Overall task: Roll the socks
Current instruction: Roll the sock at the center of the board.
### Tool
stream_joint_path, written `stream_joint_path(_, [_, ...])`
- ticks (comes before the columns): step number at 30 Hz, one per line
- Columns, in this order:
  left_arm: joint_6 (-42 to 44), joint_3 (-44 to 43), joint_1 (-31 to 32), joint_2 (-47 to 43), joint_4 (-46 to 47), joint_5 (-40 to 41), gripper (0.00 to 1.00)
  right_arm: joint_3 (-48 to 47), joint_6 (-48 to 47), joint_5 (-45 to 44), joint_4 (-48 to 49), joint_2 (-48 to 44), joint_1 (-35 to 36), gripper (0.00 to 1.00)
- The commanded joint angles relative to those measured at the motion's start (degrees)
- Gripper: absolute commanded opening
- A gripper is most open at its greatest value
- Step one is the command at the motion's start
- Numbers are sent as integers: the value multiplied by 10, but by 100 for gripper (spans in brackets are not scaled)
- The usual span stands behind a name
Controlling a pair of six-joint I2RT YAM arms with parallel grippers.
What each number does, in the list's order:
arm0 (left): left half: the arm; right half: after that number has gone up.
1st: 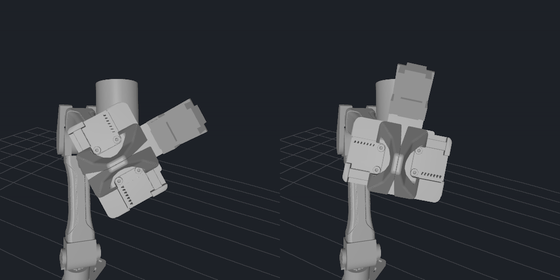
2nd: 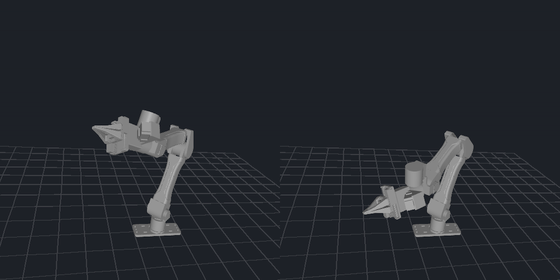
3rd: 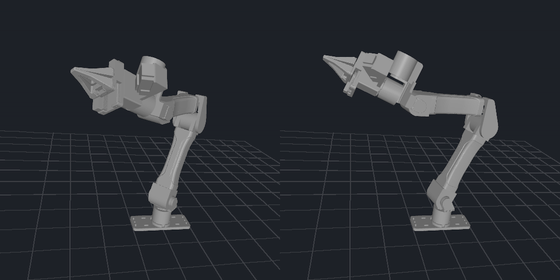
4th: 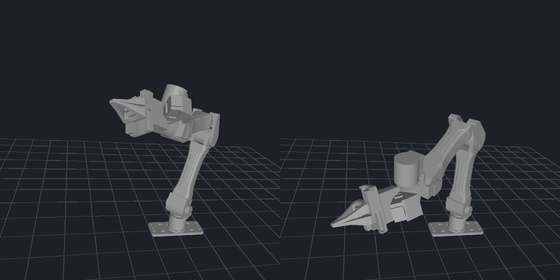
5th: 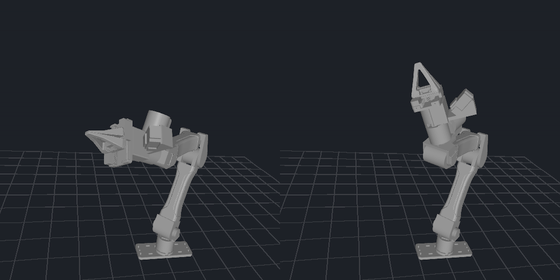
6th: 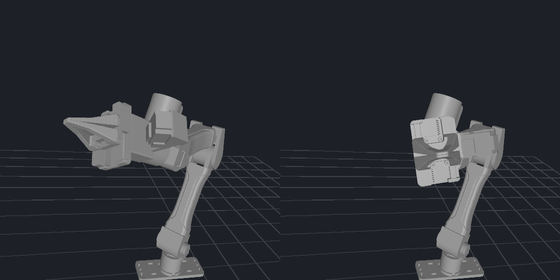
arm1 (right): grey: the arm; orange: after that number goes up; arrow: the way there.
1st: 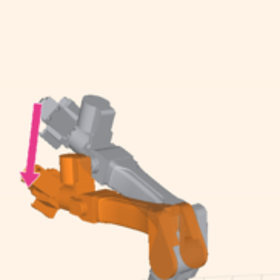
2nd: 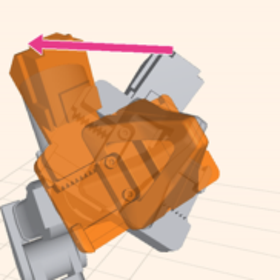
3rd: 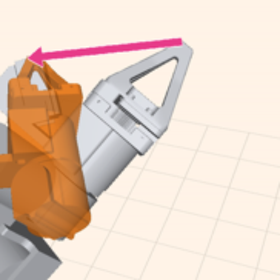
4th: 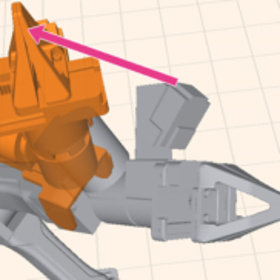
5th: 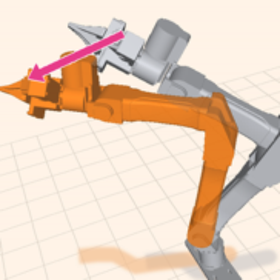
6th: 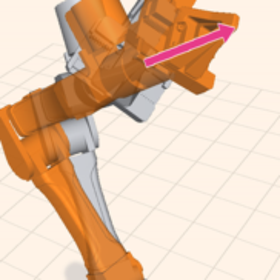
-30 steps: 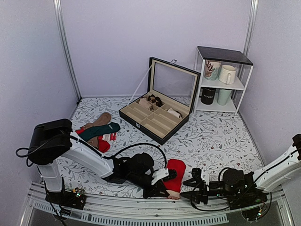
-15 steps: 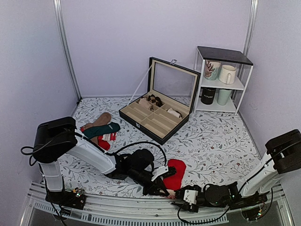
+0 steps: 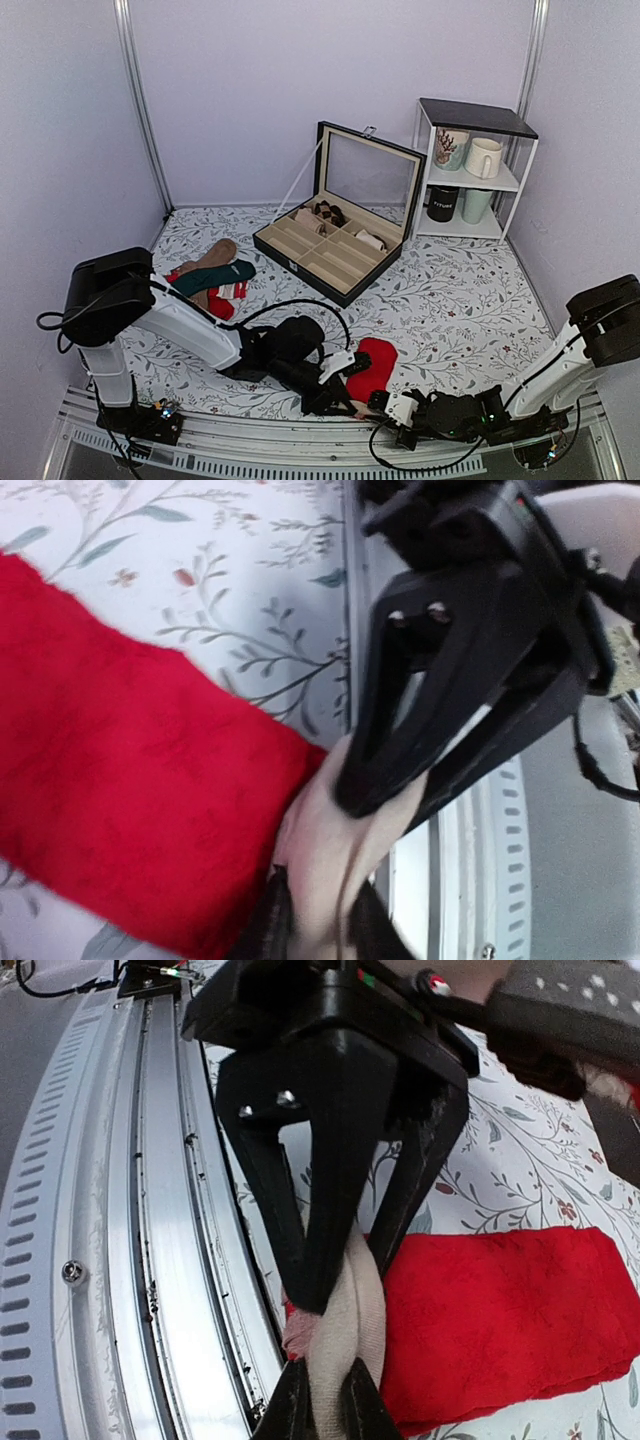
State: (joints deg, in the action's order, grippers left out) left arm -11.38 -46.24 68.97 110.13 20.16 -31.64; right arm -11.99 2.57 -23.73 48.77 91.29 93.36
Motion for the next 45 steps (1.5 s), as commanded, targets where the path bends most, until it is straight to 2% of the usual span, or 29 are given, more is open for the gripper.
stream_joint_path(1, [10,41,-6,-54,-140,171,25,7,99,21,-104,-36,-2,3])
stream_joint_path(4, [54,48,10,-131,-91,244,29,20,155,66,-118,-50,-35,2])
stream_joint_path(6, [96,68,27,-173,-25,281,32,21,181,101,-142,-60,-63,2])
stream_joint_path(8, [141,96,46,-199,29,282,30,18,196,171,-157,-69,-119,2])
stream_joint_path(11, [193,117,70,-192,87,279,29,20,221,291,-157,-73,-176,2])
stream_joint_path(16, [217,111,78,-144,114,243,31,23,275,378,-158,-39,-219,2])
stream_joint_path(21, [260,106,78,-95,162,257,40,22,302,424,-117,31,-222,2])
stream_joint_path(27, [292,87,77,-51,156,256,40,14,311,446,-94,73,-228,2])
stream_joint_path(34, [277,80,77,-18,139,243,40,25,312,456,-83,73,-238,2])
stream_joint_path(36, [271,75,77,-12,126,243,39,28,311,456,-83,71,-241,2])
stream_joint_path(37, [269,74,78,-11,118,237,35,30,312,456,-82,69,-243,2])
stream_joint_path(42, [249,61,78,-11,74,194,0,30,311,452,-80,66,-245,3])
stream_joint_path(45, [218,54,77,-17,41,188,0,21,309,445,-84,64,-247,9])
